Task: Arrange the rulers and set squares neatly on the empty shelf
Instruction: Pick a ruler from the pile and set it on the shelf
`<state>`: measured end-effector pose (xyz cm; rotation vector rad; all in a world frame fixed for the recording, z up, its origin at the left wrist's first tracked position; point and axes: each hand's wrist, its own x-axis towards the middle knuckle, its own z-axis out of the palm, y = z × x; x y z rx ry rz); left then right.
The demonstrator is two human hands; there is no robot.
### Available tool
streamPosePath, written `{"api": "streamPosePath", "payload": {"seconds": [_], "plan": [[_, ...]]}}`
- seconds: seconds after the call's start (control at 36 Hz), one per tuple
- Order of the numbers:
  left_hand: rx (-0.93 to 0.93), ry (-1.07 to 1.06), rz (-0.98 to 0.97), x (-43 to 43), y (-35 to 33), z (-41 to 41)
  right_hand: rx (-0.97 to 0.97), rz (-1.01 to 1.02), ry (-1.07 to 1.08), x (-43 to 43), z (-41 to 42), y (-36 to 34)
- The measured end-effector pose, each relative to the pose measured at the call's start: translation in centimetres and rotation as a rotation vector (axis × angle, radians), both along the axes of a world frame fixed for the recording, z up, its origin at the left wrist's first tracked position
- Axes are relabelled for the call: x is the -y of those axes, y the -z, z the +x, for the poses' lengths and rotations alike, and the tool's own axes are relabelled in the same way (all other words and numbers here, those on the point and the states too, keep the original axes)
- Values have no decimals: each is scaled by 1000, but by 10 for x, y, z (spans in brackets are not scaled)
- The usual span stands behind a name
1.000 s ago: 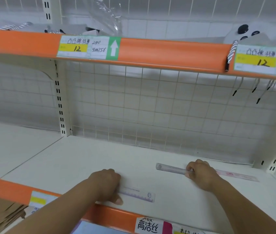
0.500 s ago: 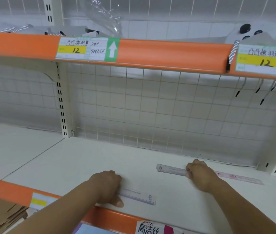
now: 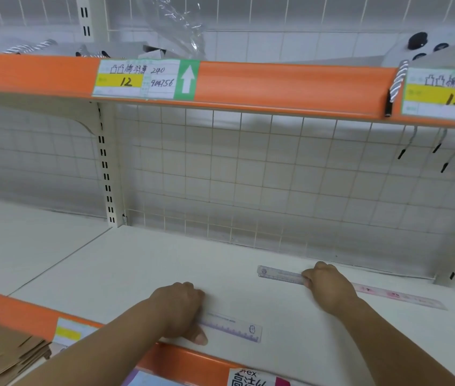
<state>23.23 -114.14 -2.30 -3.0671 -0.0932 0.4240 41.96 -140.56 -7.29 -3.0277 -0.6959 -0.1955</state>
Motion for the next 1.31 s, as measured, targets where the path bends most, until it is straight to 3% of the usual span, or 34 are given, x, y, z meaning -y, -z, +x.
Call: {"api": "streamPosePath", "payload": {"seconds": [0.42,0.58,0.67,0.75,0.81,0.92,1.31], "plan": [[-11,-12,1,1,0,0,37,-5,44,-6,-4,-2],[-11,-12,-8,1,0,0,73,165,4,-22,-33,-19],[-10,-10,-13,2,0,-1,-31,275,-113,-43,-56,-24],[-12,-5,-6,3,-1,-1,-265,341,-209,-61,-83,-30],[-13,-3,1,3,-1,-1,-382,292,-289,-70,-100,-34],[-11,0,18,5,-2,0,-419,142,-386,-83,-122,-36],[-7,4,21,5,0,0,-292,-129,-238,-57,-110,-40]]}}
